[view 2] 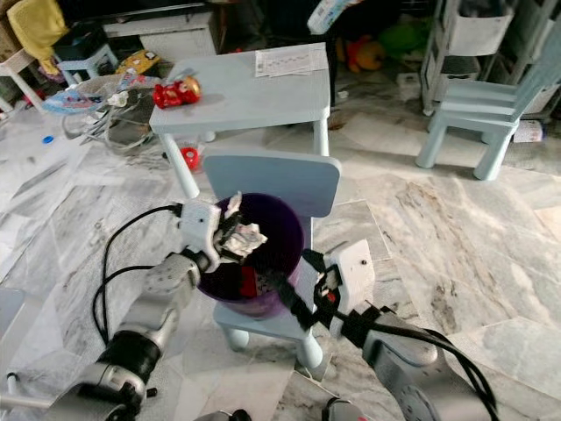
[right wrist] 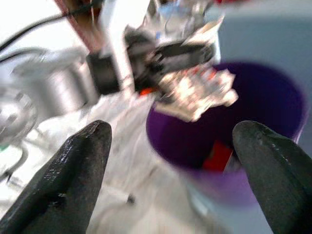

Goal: Picking trash to rubbish bin

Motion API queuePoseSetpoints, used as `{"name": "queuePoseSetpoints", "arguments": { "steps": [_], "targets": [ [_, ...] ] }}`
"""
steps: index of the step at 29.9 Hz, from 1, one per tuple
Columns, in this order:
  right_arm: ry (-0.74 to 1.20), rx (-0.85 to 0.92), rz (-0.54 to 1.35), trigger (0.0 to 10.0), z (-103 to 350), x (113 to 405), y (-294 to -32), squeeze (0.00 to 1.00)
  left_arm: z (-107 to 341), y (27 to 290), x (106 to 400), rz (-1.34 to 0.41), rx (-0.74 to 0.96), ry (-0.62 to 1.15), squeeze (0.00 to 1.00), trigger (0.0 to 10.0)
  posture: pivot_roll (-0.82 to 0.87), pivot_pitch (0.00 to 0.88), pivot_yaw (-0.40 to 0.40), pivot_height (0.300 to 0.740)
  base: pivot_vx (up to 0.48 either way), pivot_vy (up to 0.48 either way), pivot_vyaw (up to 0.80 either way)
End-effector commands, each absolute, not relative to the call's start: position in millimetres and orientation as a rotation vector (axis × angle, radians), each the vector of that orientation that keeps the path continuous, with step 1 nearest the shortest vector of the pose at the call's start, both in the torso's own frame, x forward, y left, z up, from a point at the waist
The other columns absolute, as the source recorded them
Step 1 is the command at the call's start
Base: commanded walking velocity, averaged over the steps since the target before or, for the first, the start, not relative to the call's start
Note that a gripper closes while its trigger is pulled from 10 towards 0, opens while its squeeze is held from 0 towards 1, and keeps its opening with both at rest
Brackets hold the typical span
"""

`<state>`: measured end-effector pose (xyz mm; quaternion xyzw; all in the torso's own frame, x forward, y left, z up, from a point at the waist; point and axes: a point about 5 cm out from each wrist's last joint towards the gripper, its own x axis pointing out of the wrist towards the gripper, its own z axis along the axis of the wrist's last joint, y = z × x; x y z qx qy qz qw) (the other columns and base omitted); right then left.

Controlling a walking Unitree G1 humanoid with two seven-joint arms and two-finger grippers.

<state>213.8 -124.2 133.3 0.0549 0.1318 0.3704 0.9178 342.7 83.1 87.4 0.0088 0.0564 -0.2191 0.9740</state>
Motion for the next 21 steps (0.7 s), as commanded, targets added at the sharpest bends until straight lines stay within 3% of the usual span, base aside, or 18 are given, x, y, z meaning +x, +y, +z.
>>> {"name": "queuePoseSetpoints", "arguments": {
  "steps": [1,11,12,21],
  "targets": [
    [0.313,0.118,0.805,10.0,137,206,-119,1.00,80,84,344,-0.416,0.020,0.148,0.00,10.0,-0.27,0.159,0.118,0.740,0.000,0.000,0.00],
    [0.409,0.093,0.882,10.0,139,188,-114,1.00,71,82,348,-0.313,0.064,0.197,0.00,10.0,-0.32,0.163,0.124,0.740,0.000,0.000,0.00],
    [0.423,0.095,0.883,10.0,140,186,-113,1.00,71,83,348,-0.293,0.055,0.199,1.00,10.0,-0.33,0.163,0.125,0.740,0.000,0.000,0.00],
    [0.464,0.085,0.881,10.0,142,181,-114,1.00,70,82,350,-0.254,0.061,0.213,1.00,10.0,-0.34,0.167,0.127,0.740,0.000,0.000,0.00]
  ]
}}
